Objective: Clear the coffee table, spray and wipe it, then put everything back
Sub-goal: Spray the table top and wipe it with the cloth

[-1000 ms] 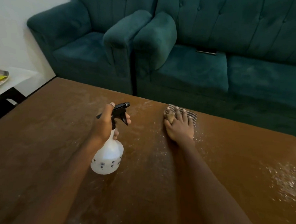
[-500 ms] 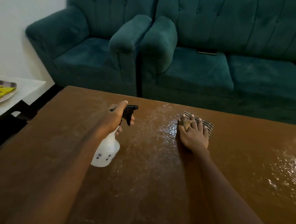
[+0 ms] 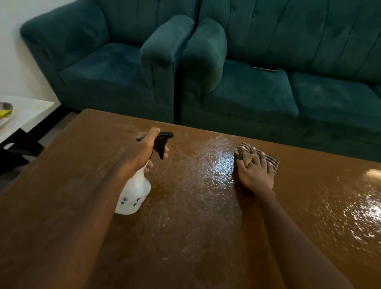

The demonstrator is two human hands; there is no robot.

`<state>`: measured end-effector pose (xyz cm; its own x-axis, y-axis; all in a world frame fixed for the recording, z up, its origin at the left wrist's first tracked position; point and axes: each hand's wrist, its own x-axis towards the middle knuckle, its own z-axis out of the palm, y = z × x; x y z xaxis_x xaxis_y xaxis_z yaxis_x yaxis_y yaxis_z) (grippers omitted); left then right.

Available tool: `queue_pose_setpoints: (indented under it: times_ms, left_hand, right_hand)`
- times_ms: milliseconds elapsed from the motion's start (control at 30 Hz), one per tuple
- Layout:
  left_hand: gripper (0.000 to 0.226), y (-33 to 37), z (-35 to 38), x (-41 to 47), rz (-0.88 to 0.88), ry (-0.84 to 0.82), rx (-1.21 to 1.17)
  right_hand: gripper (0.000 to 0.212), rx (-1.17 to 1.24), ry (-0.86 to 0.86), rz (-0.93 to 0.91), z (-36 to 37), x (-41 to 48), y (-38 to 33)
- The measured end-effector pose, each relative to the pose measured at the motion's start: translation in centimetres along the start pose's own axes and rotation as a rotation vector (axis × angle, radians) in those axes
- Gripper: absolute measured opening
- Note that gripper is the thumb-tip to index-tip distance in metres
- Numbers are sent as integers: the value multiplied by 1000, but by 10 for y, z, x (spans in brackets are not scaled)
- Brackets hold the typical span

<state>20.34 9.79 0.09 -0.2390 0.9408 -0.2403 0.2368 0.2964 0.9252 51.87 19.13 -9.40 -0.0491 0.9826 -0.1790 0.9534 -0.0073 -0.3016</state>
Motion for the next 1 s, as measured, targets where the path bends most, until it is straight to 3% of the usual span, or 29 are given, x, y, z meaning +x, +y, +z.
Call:
queue_pose_setpoints:
  times_ms: [300,433,567,767,1000]
  left_hand:
    - [67,1,1,-7,17,94,-15]
    - [61,3,4,-9,23,125,6]
    - [60,8,6,-8,15,130,20]
    - [61,12,1,-6,-60,105,86]
    - [60,9,-13,-12,-54,16,117]
  right_hand:
    - [63,-42,-43,-110,5,48,-68]
    - [64,-111,-78,-387,23,34,-112]
    - [67,-123,-74,-619,32,-1,-85]
    - [58,-70,13,-287,19,-4,-26]
    - [58,-69,19,-228,19,-6,-26]
